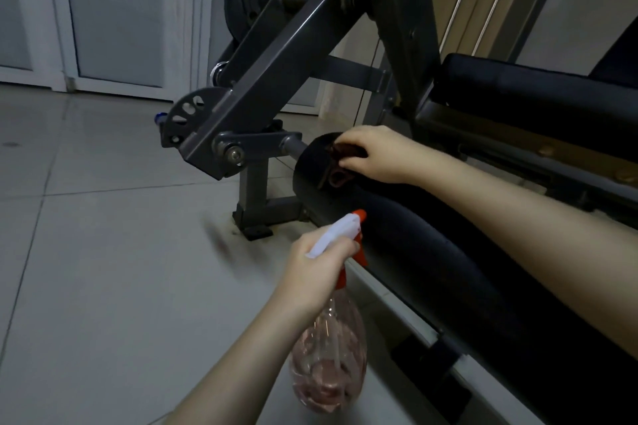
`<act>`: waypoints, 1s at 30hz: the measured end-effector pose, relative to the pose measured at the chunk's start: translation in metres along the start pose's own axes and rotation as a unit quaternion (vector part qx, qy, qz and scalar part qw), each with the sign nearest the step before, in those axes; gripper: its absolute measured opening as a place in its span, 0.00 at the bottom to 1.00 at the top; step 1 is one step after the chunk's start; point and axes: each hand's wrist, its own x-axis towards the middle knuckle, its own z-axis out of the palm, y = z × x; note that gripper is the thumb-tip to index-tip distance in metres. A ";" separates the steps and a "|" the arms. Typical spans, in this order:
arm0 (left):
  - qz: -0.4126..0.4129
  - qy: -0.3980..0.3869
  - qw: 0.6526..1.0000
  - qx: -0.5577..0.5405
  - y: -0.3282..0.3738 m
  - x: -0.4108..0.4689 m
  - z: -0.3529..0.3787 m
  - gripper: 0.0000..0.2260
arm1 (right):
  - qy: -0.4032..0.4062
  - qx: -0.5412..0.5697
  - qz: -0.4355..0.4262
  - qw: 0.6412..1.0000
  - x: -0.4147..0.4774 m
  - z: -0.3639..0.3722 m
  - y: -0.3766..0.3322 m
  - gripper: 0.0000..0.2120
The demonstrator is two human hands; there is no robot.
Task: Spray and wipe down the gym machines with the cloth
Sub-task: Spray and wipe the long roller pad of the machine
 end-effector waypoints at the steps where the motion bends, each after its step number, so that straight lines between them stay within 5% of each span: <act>1: 0.003 0.004 1.000 0.001 0.001 0.000 0.001 0.16 | 0.012 0.005 0.011 1.000 0.006 0.003 -0.001 0.17; 14: 0.014 0.001 1.000 0.003 0.018 -0.002 0.000 0.12 | -0.005 0.080 0.057 0.995 -0.095 -0.022 0.024 0.11; 21: 0.042 -0.020 0.999 0.020 0.029 -0.001 0.013 0.13 | -0.033 0.144 0.210 0.966 -0.083 -0.020 0.059 0.20; 27: 0.046 -0.021 0.998 0.037 0.032 0.002 0.020 0.10 | -0.044 0.174 0.198 0.964 -0.107 -0.027 0.065 0.18; 30: 0.043 -0.022 0.998 0.040 0.032 0.002 0.019 0.09 | -0.054 0.175 0.179 0.967 -0.132 -0.036 0.063 0.07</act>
